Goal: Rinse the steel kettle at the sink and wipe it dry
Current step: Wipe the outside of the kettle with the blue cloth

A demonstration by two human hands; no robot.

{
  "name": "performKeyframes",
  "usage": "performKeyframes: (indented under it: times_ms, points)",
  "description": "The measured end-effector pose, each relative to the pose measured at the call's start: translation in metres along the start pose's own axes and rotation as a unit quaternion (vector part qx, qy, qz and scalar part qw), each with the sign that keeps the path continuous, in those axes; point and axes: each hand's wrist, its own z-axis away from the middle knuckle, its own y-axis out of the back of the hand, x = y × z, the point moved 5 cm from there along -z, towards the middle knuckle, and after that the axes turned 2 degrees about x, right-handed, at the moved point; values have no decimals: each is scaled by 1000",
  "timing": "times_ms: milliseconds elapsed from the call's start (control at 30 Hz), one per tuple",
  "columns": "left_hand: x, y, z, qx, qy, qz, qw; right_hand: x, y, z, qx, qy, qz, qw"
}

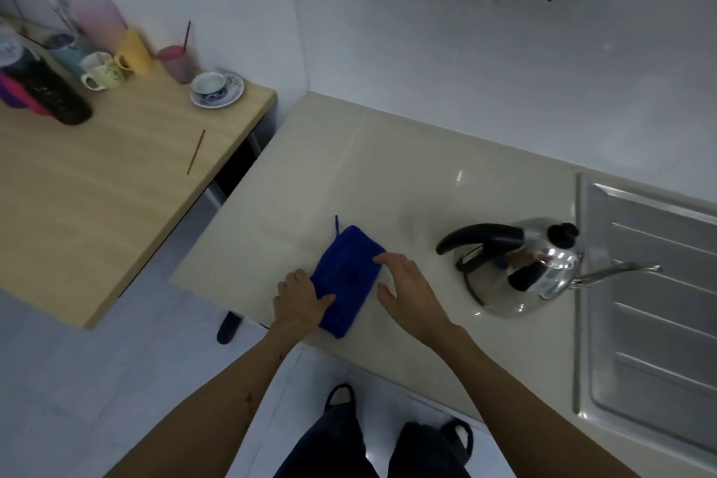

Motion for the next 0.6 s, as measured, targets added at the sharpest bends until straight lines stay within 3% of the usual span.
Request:
performKeyframes:
  times_ms: [100,200,300,400,467,600]
  points:
    - [0,-5,-13,-51,-53,72,995,6,-22,0,-39,-78,-5,996]
    - [12,-2,-12,-142,-89,199,966,10,-30,-1,-42,-173,-58,982]
    - [27,10,1,-249,-65,413,874,13,-31,-1,-26,-308,-189,932]
    - [46,23,15,-320,-53,543,774,7,-26,-4,-8,-371,-415,830]
    - [62,32,22,-346,-64,534,769,-1,-14,-7,13,-351,-498,793]
    - [97,48,24,-327,-127,443,825,-8,29,-7,134,-301,-530,781]
